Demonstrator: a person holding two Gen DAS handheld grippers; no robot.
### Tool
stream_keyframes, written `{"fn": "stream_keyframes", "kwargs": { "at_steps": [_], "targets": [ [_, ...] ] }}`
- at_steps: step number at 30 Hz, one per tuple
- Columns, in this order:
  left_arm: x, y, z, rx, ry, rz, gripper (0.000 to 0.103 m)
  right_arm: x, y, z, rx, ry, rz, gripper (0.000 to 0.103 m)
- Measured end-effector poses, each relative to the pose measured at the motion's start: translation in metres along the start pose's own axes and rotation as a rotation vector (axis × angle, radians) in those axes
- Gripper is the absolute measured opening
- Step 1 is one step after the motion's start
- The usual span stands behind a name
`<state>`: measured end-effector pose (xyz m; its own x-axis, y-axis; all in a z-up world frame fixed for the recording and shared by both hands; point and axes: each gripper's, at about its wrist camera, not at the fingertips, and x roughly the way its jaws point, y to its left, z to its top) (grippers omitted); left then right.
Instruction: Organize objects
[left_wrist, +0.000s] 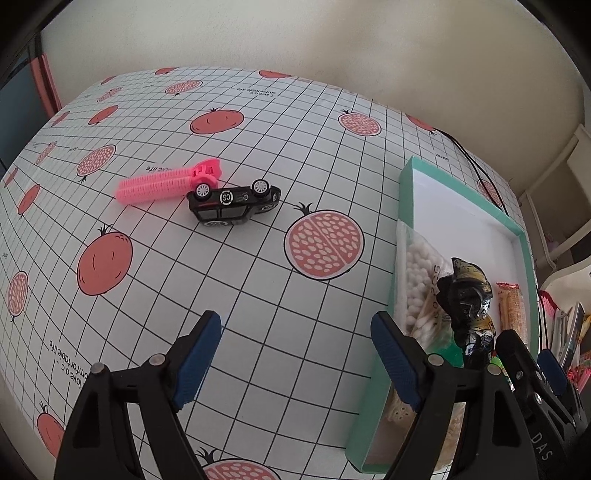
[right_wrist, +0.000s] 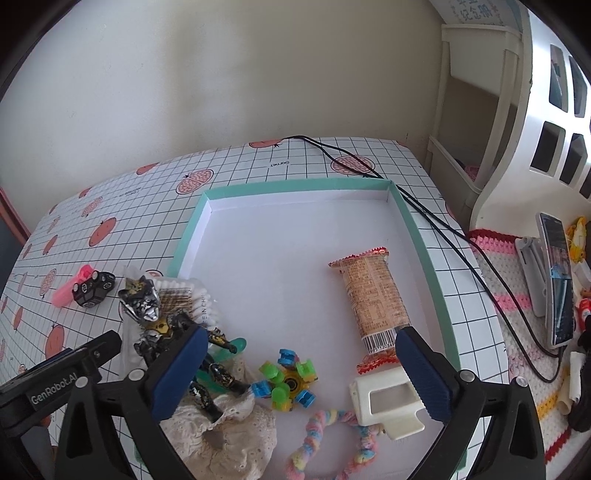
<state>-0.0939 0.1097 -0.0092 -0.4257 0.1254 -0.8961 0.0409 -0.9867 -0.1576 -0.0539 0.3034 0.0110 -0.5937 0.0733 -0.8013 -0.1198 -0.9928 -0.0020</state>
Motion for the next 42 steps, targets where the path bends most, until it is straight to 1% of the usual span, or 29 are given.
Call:
{"fn": "stream_keyframes", "kwargs": {
  "at_steps": [8, 10, 19, 25, 31, 35, 39, 42],
  "targets": [
    [0.000, 0.011, 0.000, -0.022, 0.022, -0.004, 0.085, -0.004, 0.006, -0.003, -0.010, 0.028, -0.008, 0.103],
    [0.000, 0.013, 0.001, -0.029, 0.025, -0.007, 0.095, -0.005, 0.008, -0.004, -0.014, 0.030, -0.012, 0.103],
    [-0.002, 0.032, 0.010, -0.047, 0.016, -0.019, 0.095, -0.006, 0.019, 0.001, 0.022, 0.029, 0.003, 0.103],
    [0.006, 0.054, 0.017, -0.089, 0.035, -0.014, 0.095, -0.008, 0.027, 0.002, 0.015, 0.017, -0.024, 0.103],
    [0.007, 0.072, 0.025, -0.110, 0.024, -0.013, 0.095, -0.014, 0.031, 0.006, 0.022, -0.011, -0.035, 0.103],
    [0.005, 0.086, 0.033, -0.121, 0.002, -0.005, 0.095, -0.019, 0.040, 0.009, 0.003, -0.031, -0.041, 0.103],
    [0.006, 0.102, 0.042, -0.122, -0.021, 0.017, 0.095, -0.024, 0.054, 0.013, -0.029, -0.052, -0.028, 0.103],
    [0.010, 0.117, 0.050, -0.131, -0.019, 0.025, 0.095, -0.025, 0.069, 0.016, -0.062, -0.056, -0.015, 0.103]
  ]
}}
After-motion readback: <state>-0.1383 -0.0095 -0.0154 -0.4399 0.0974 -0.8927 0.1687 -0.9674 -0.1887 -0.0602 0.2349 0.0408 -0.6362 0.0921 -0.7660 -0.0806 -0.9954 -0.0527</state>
